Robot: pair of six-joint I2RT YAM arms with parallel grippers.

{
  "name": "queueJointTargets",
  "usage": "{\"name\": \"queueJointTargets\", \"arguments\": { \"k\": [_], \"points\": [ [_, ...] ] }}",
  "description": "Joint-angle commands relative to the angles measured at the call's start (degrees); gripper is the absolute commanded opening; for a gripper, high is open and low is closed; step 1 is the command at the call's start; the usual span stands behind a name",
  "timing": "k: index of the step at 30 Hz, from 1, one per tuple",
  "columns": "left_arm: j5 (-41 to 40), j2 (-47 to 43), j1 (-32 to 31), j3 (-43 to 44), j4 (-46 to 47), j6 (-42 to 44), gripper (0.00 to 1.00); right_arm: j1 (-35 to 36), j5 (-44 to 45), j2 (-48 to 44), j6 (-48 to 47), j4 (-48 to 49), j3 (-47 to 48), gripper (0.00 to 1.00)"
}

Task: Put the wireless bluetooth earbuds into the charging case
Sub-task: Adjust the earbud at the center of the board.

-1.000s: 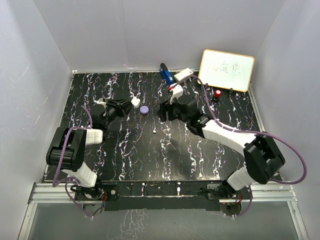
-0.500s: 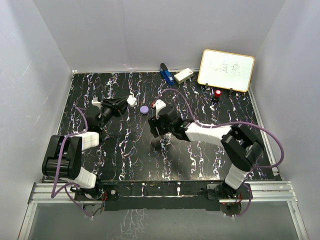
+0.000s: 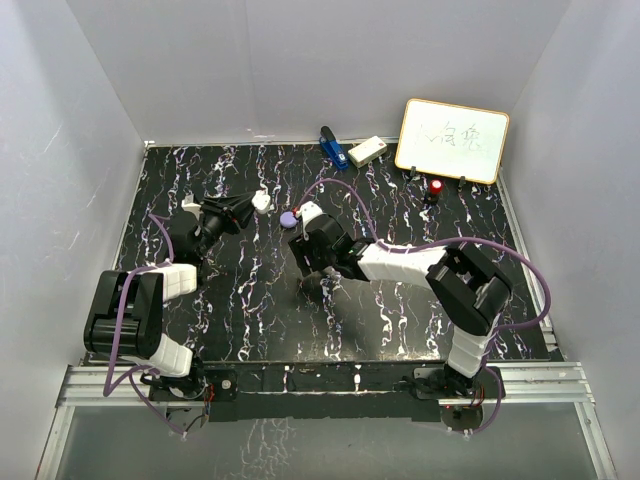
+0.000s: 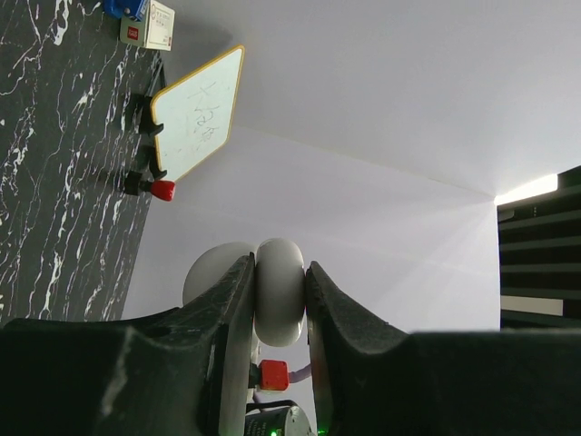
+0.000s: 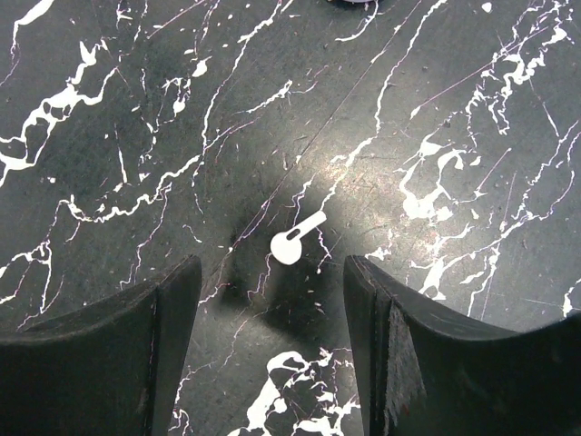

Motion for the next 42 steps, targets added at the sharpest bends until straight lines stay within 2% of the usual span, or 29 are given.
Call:
{"name": "queueJointTargets", "arguments": {
  "k": [1,25,42],
  "points": [
    [1.0,-0.9,0.4,-0.8,2.9,-0.1,0.0,0.0,-1.2,0.4,2.0,0.9,2.5,0.62],
    [1.1,-1.3,1.1,-2.5,4.4,-1.0,0.0,0.1,-7.2,4.5,6.0,0.3,4.3,0.62],
    [1.7,-1.2,2.2,-3.1,5.3,-1.6,0.0,0.0,-8.3,6.5,6.3,-0.2,6.5,0.62]
  ]
}}
